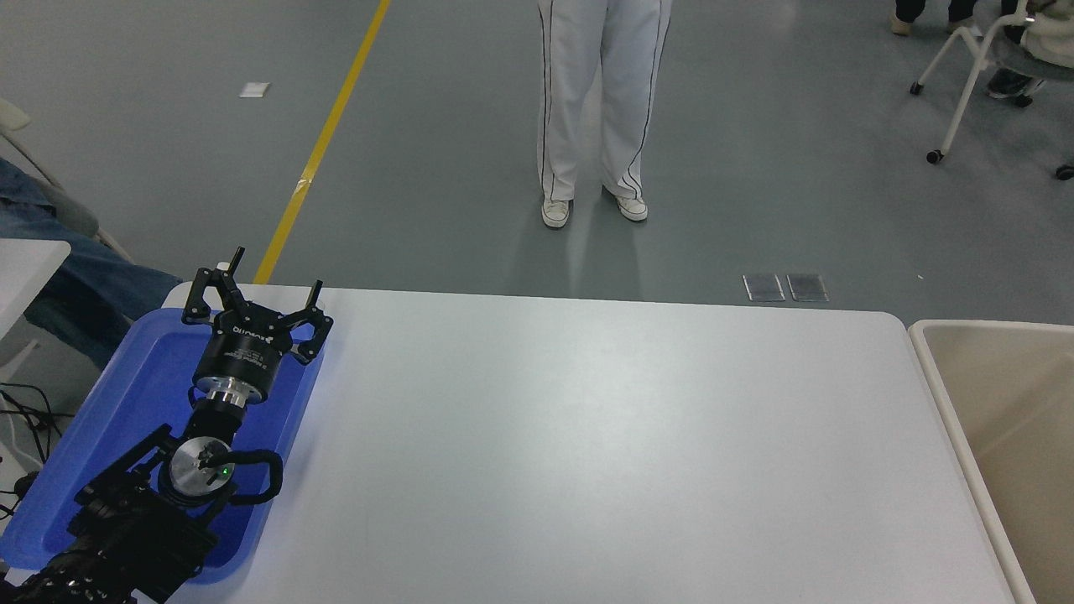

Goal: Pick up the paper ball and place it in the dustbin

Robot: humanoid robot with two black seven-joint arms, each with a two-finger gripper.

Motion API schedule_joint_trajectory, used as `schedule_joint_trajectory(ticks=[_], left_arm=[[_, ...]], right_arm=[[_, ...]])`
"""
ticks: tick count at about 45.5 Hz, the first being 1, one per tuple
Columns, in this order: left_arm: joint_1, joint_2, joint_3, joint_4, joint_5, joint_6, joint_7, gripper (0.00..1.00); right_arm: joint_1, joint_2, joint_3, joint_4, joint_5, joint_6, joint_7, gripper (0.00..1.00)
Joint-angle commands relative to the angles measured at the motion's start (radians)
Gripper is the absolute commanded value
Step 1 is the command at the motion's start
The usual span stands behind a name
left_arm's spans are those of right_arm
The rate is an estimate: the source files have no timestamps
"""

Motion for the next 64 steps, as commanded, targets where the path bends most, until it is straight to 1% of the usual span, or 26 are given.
schedule_joint_trajectory(ticks=[1,5,15,20,27,32,37,50,56,64], left_arm=[[0.001,0.000,0.000,-0.001,0.000,0.002,0.000,1.00],[0.001,0.000,0.000,0.000,0.000,0.002,0.000,1.00],[0.001,0.000,0.000,0.000,0.000,0.002,0.000,1.00],[-0.001,0.000,0.000,0.000,0.000,0.002,0.000,1.00],[-0.001,0.000,0.000,-0.001,0.000,0.002,0.000,1.00],[0.001,0.000,0.000,0.000,0.000,0.002,0.000,1.00],[-0.001,0.000,0.000,-0.001,0.000,0.002,0.000,1.00],[0.001,0.000,0.000,0.000,0.000,0.002,0.000,1.00],[-0.001,0.000,0.000,0.000,0.000,0.002,0.000,1.00],[0.001,0.000,0.000,0.000,0.000,0.002,0.000,1.00]], right_arm=[[0.005,-0.053,-0.024,-0.059,-0.007,0.000,0.002,0.00],[0.001,-0.061,-0.014,-0.088,-0.015,0.000,0.000,0.00],[-0.043,-0.153,0.080,-0.179,-0.023,0.000,0.000,0.00],[-0.202,-0.163,0.181,-0.255,-0.018,0.000,0.000,0.00],[-0.507,-0.150,0.449,-0.344,-0.015,0.000,0.000,0.00],[-0.717,-0.113,0.623,-0.420,-0.015,0.000,0.000,0.00],[-0.859,-0.061,0.697,-0.478,-0.009,0.000,0.000,0.00],[-1.066,0.047,0.792,-0.668,-0.004,0.000,0.000,0.00],[-1.176,0.070,0.893,-0.746,-0.006,0.000,0.000,0.00],[-1.350,0.145,1.060,-0.884,-0.003,-0.002,0.003,0.00]])
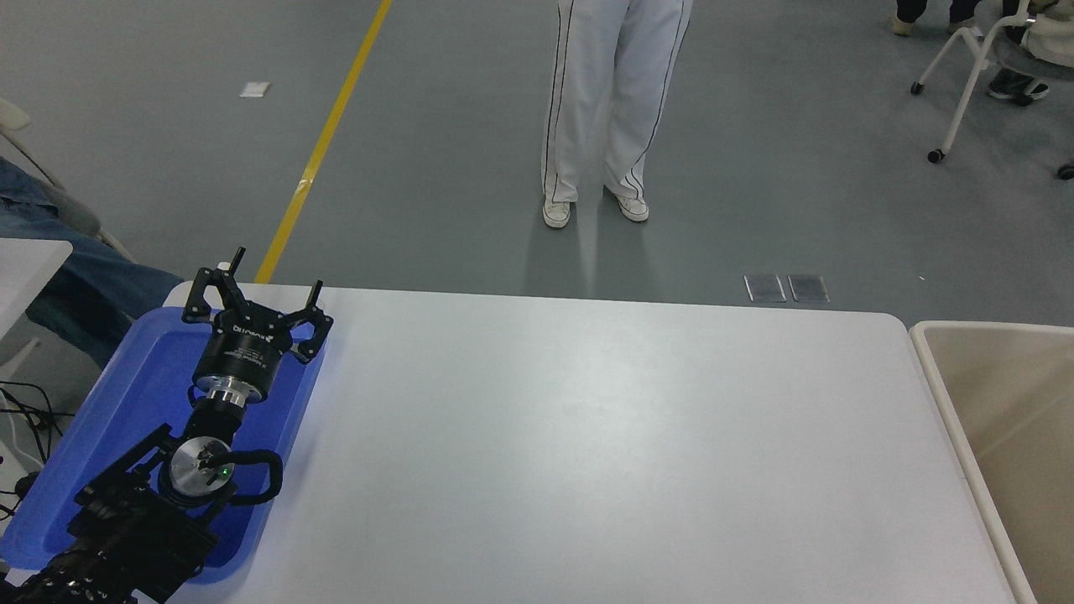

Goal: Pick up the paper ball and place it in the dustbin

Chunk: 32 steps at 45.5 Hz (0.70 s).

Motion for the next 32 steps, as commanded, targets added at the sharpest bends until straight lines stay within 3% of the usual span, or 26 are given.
schedule_joint_trajectory(ticks=[1,12,23,32], left_arm=[[0.001,0.000,0.000,0.001,0.000,0.000,0.000,1.00],[0.000,0.000,0.000,0.001,0.000,0.000,0.000,1.00],[-0.001,0.000,0.000,0.001,0.000,0.000,0.000,1.00],[0.001,0.000,0.000,0.001,0.000,0.000,0.000,1.00]], right_arm=[[-0.245,0.087,0.228,-0.179,0.002,-0.021,0.003,0.00],[-0.377,0.150,0.352,-0.185,0.002,-0.291,0.001,0.00],[-0.489,0.218,0.424,-0.188,0.045,-0.687,0.003,0.00],[-0.529,0.257,0.458,-0.190,0.063,-0.824,0.004,0.00]])
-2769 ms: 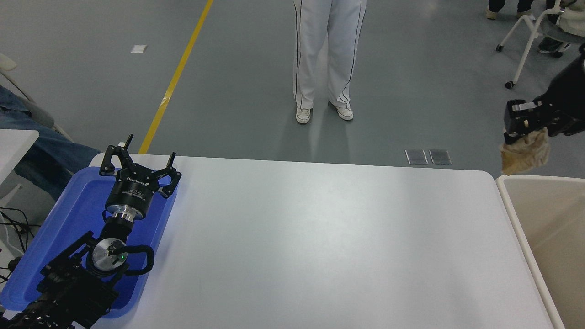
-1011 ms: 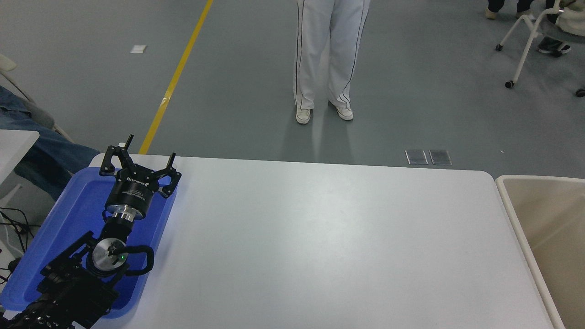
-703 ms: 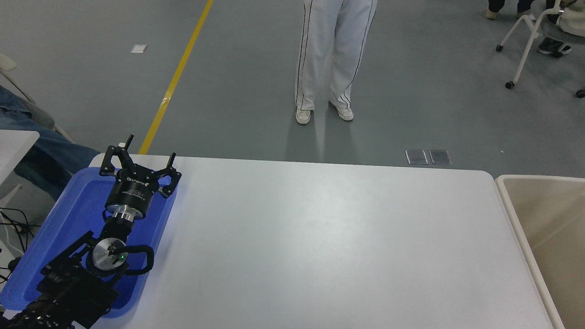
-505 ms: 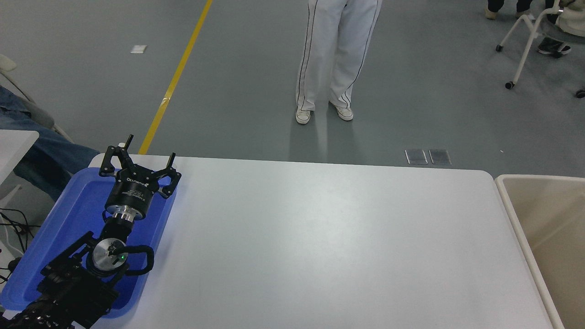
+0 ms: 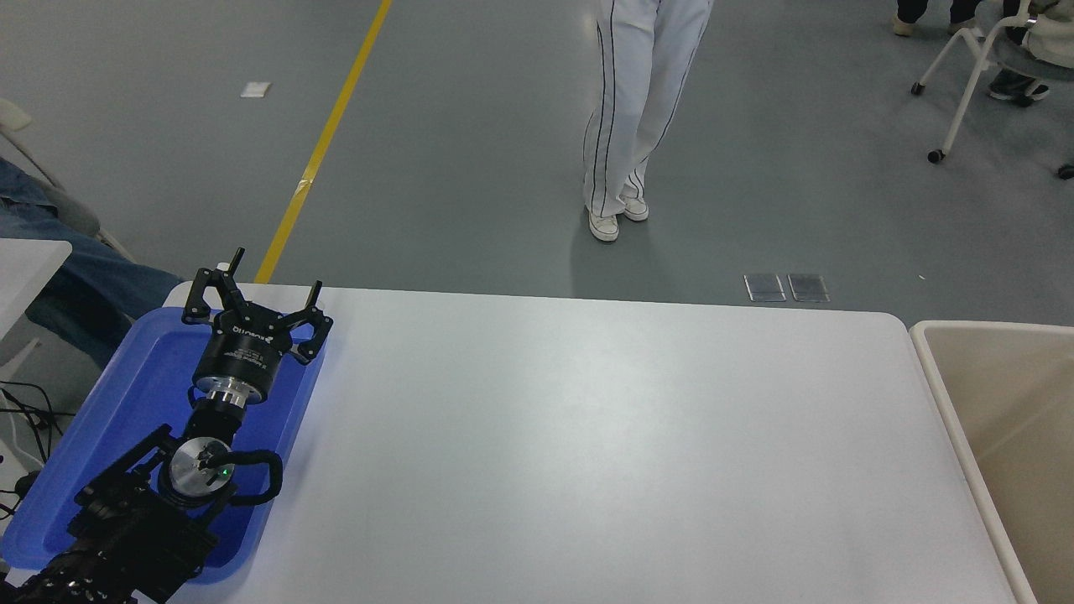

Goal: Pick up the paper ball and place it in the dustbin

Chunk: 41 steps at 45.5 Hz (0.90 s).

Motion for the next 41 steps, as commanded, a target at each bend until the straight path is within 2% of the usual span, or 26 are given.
schedule_joint_trajectory(ticks=[1,23,24,26,27,29,31,41], left_arm=[[0.001,0.000,0.000,0.000,0.000,0.000,0.000,1.00],[-0.001,0.000,0.000,0.000,0.000,0.000,0.000,1.00],[0.001,0.000,0.000,0.000,0.000,0.000,0.000,1.00],[0.001,0.000,0.000,0.000,0.000,0.000,0.000,1.00],[0.001,0.000,0.000,0.000,0.000,0.000,0.000,1.00],[0.001,0.000,0.000,-0.001,0.000,0.000,0.000,1.00],[0.001,0.000,0.000,-0.001,0.000,0.000,0.000,1.00],[-0.001,0.000,0.000,0.000,0.000,0.000,0.000,1.00]], right_arm=[[-0.070,0.056,0.058,-0.009,0.024,-0.211,0.001,0.00],[-0.084,0.069,0.055,-0.027,0.024,-0.222,0.000,0.00],[-0.082,0.069,0.055,-0.027,0.023,-0.223,0.001,0.15],[-0.076,0.062,0.054,-0.030,0.023,-0.229,0.001,0.52],[-0.073,0.059,0.054,-0.031,0.023,-0.237,0.001,0.66],[-0.070,0.059,0.057,-0.039,0.024,-0.255,0.001,0.83],[-0.070,0.059,0.058,-0.047,0.024,-0.274,0.001,0.90],[-0.070,0.061,0.058,-0.042,0.027,-0.300,0.001,0.91]])
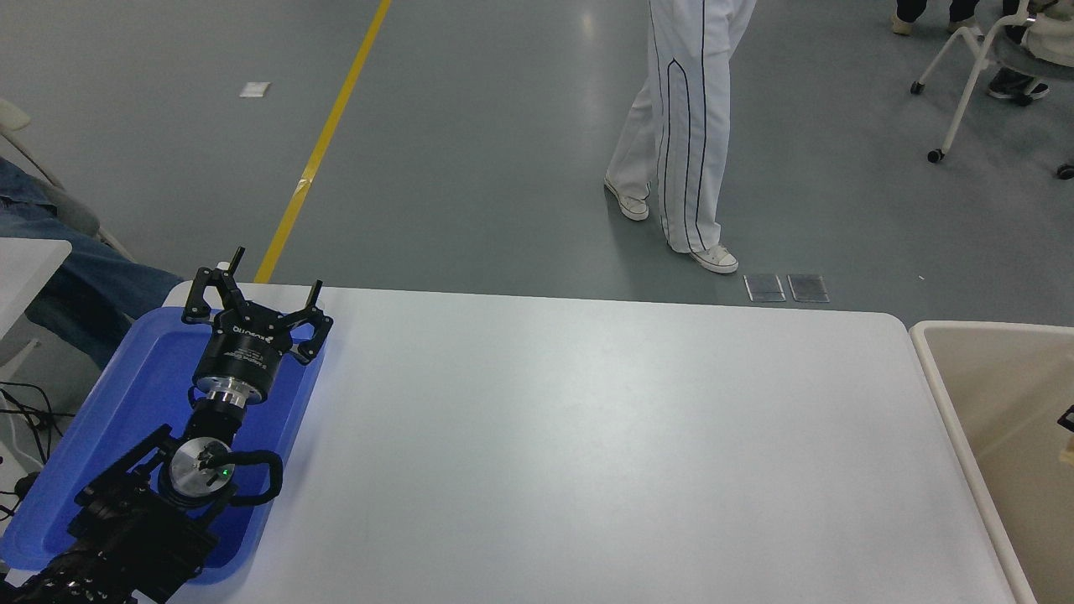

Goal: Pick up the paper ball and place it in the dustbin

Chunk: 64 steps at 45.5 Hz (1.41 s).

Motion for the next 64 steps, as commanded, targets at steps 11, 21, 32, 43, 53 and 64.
schedule_joint_trajectory(ticks=[11,21,32,43,53,64], left_arm=[[-0.001,0.000,0.000,0.001,0.000,0.000,0.000,1.00],[-0.001,0.000,0.000,0.001,0.000,0.000,0.000,1.00],[-0.001,0.000,0.000,-0.001,0.000,0.002,0.000,1.00],[-0.001,0.000,0.000,-0.001,0.000,0.002,0.000,1.00],[0.000,0.000,0.000,0.001,0.000,0.002,0.000,1.00],[-0.001,0.000,0.000,0.001,0.000,0.002,0.000,1.00]], right_arm=[[0.013,0.000,0.002,0.007,0.003,-0.031,0.000,0.95],[0.051,-0.013,0.057,0.034,0.003,-0.020,0.000,1.00],[0.048,-0.072,0.335,0.105,0.003,-0.017,0.000,1.00],[0.008,-0.063,0.796,0.156,0.003,-0.018,0.003,1.00],[0.004,-0.060,0.899,0.231,0.040,-0.003,0.051,1.00],[-0.078,-0.046,0.993,0.390,0.374,0.153,0.344,1.00]])
